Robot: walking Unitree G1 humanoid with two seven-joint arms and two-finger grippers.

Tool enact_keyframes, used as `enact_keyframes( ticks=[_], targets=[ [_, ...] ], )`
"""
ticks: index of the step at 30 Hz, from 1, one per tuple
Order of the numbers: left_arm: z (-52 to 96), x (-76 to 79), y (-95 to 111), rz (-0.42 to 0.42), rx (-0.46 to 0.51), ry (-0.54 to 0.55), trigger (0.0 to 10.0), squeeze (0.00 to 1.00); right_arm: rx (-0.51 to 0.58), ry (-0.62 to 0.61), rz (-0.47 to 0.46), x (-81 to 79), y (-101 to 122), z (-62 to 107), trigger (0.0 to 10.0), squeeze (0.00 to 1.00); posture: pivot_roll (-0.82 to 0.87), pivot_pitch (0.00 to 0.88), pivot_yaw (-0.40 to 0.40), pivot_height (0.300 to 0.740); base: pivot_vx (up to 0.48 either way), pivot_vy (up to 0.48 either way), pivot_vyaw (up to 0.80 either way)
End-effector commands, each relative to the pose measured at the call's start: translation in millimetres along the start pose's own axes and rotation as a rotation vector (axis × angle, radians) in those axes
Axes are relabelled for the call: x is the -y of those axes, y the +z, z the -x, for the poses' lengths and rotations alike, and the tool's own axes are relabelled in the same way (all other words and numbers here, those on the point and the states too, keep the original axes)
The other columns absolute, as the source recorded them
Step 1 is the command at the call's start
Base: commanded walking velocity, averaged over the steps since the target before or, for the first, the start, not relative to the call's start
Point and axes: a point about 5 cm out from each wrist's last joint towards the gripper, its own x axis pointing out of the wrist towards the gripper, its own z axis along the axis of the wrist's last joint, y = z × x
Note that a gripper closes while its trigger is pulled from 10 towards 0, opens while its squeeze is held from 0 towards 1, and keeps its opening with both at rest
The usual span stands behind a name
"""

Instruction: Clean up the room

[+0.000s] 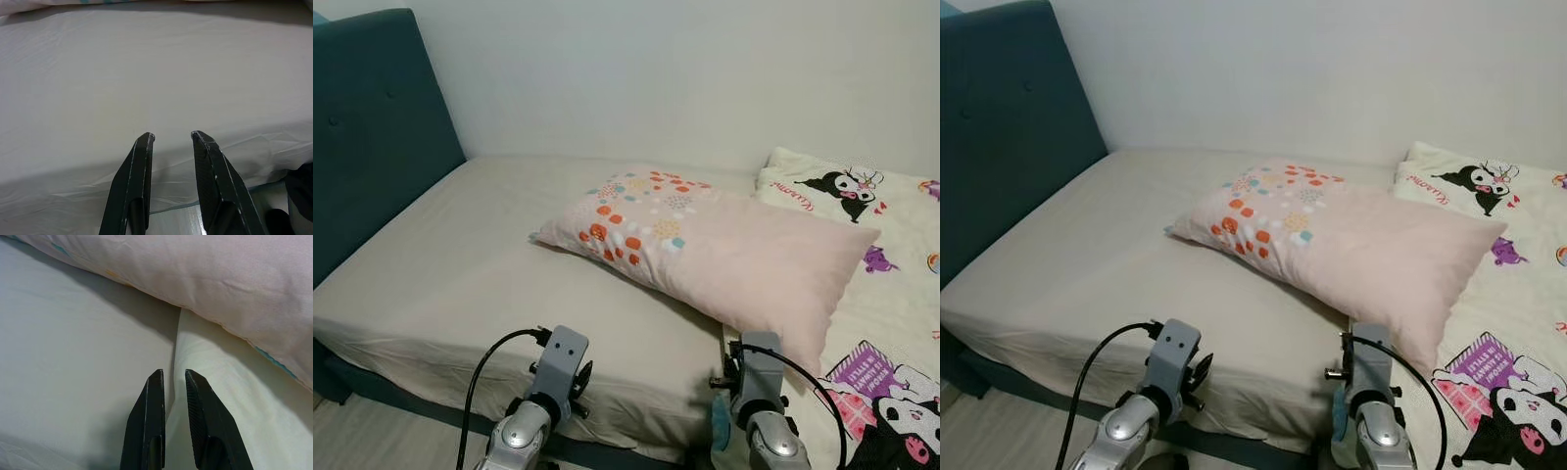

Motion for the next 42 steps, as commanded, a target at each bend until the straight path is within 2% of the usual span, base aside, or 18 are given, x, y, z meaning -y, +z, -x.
enact_keyframes(
  ticks=[1,6,12,23,24,25,27,31,33,34,35,41,42],
  targets=[
    [3.7,-2.4,-4.9,0.006,-0.017,0.004,10.0,0.0,-0.004,0.001,-0.005,-1.0,0.2,0.8,10.0,0.0,-0.04,0.074,-0.008,0.597,0.0,0.0,0.0],
    [5.7,-3.3,-6.8,0.002,-0.022,-0.002,10.0,0.0,-0.004,-0.012,-0.008,0.3,2.0,0.2,10.0,0.0,-0.04,0.077,-0.007,0.597,0.0,0.0,0.0],
    [6.7,-6.9,-7.0,0.002,-0.021,0.008,10.0,0.0,0.007,-0.014,-0.006,2.4,4.7,0.6,10.0,0.0,-0.04,0.086,-0.01,0.567,0.0,0.0,0.0],
    [8.5,-11.9,-5.0,0.005,-0.003,0.027,10.0,0.0,0.069,-0.05,0.014,7.2,16.1,-0.9,10.0,0.0,-0.04,0.095,-0.017,0.567,0.0,0.0,0.0],
    [8.8,-12.9,-4.3,0.005,0.002,0.027,10.0,0.0,0.095,-0.08,0.027,10.6,20.0,-0.3,10.0,0.64,-0.04,0.098,-0.018,0.567,0.0,0.0,0.0],
    [9.2,-14.1,-3.4,0.005,0.008,0.027,10.0,0.0,0.119,-0.103,0.037,13.5,23.4,0.4,10.0,1.0,-0.04,0.1,-0.018,0.567,0.0,0.0,0.0],
    [9.2,-14.1,-3.4,0.005,0.008,0.027,10.0,0.0,0.119,-0.103,0.037,13.5,23.4,0.4,10.0,1.0,-0.04,0.1,-0.018,0.567,0.0,0.0,0.0],
    [10.3,-17.8,-0.5,0.013,0.028,0.03,10.0,0.0,0.189,-0.167,0.065,21.4,33.3,3.3,10.0,1.0,-0.04,0.105,-0.018,0.567,0.0,0.0,0.0],
    [11.2,-22.1,4.7,0.038,0.06,0.028,10.0,0.0,0.257,-0.233,0.094,31.3,46.0,5.1,10.0,1.0,-0.03,0.109,-0.018,0.567,0.0,0.0,0.0],
    [11.2,-22.1,4.7,0.038,0.06,0.028,10.0,0.0,0.257,-0.233,0.094,31.3,46.0,5.1,10.0,1.0,-0.03,0.109,-0.018,0.567,0.0,0.0,0.0],
    [11.5,-23.8,8.6,0.054,0.084,0.014,10.0,0.0,0.292,-0.287,0.121,41.3,56.3,3.6,10.0,1.0,-0.03,0.111,-0.018,0.567,0.0,0.0,0.0],
    [12.1,-23.5,9.5,0.054,0.087,-0.005,10.0,0.0,0.291,-0.329,0.128,50.1,61.5,0.6,10.0,1.0,-0.03,0.111,-0.018,0.567,0.0,0.0,0.0],
    [13.4,-23.0,9.3,0.057,0.087,-0.01,10.0,0.0,0.304,-0.359,0.129,57.2,66.9,-0.5,10.0,1.0,-0.03,0.111,-0.02,0.567,0.0,0.0,0.0]
  ],
)
